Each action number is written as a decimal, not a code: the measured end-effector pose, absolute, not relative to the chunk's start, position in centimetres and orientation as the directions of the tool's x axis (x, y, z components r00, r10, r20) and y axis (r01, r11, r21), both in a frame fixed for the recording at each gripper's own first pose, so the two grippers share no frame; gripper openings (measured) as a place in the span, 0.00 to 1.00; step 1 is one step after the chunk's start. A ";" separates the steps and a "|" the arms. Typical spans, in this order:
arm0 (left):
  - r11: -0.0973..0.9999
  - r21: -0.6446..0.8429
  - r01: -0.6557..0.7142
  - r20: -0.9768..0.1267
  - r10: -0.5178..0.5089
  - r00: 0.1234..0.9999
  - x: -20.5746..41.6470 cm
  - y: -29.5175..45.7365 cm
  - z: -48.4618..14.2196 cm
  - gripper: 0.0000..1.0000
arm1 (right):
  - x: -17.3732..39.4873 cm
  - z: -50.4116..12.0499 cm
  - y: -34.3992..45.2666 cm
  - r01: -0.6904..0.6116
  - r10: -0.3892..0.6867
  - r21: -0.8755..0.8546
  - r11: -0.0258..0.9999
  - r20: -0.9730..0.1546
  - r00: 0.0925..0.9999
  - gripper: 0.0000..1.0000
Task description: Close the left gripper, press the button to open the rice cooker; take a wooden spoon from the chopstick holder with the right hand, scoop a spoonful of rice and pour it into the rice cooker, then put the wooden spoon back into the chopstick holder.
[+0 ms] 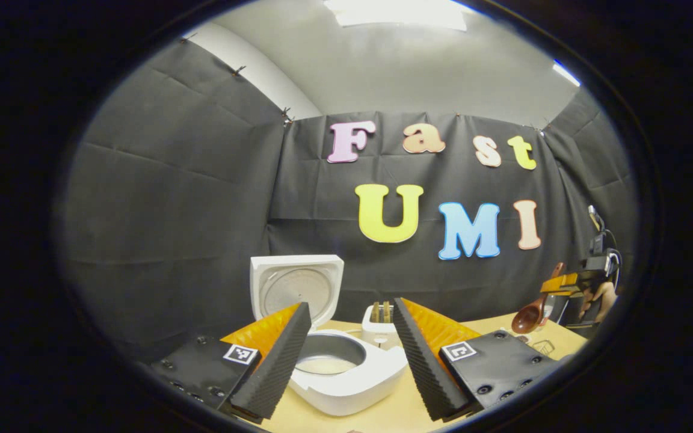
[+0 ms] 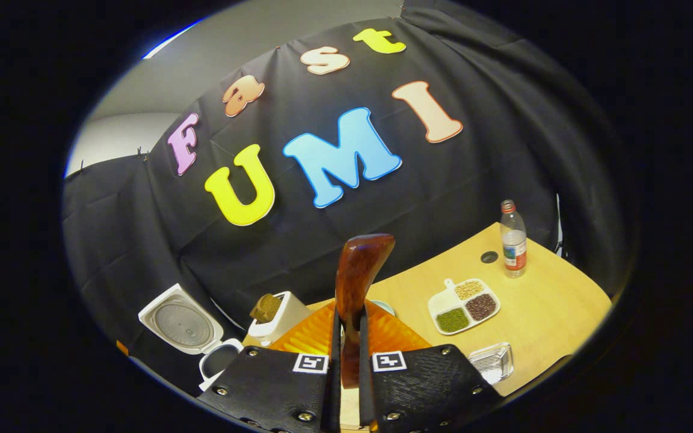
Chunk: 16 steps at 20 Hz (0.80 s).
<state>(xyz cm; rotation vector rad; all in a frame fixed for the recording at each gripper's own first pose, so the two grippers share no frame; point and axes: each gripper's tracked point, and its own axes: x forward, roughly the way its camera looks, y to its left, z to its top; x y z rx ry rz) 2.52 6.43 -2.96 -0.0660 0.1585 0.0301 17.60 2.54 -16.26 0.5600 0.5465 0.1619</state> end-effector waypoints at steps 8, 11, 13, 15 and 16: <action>0.998 -0.054 -0.011 -0.159 0.003 0.987 3.4 1.7 -3.0 0.92 | 17.3 -21.5 -4.8 0.107 0.152 0.444 0.890 -0.508 0.848 0.12; 0.999 -0.050 -0.015 -0.164 0.006 0.986 3.4 0.8 -2.8 0.92 | 16.7 -23.8 -6.6 0.133 0.113 0.398 0.908 -0.539 0.835 0.12; 0.999 -0.042 -0.016 -0.163 0.009 0.987 3.4 0.3 -2.7 0.92 | 16.2 -25.6 -7.4 0.146 0.098 0.373 0.916 -0.562 0.821 0.12; 0.999 -0.033 -0.018 -0.163 0.012 0.987 3.4 -0.1 -2.6 0.92 | 15.7 -27.4 -7.7 0.157 0.091 0.357 0.921 -0.588 0.804 0.12; 0.999 -0.028 -0.019 -0.164 0.014 0.986 3.4 -0.2 -2.6 0.95 | 15.3 -28.2 -7.8 0.162 0.091 0.353 0.921 -0.600 0.795 0.12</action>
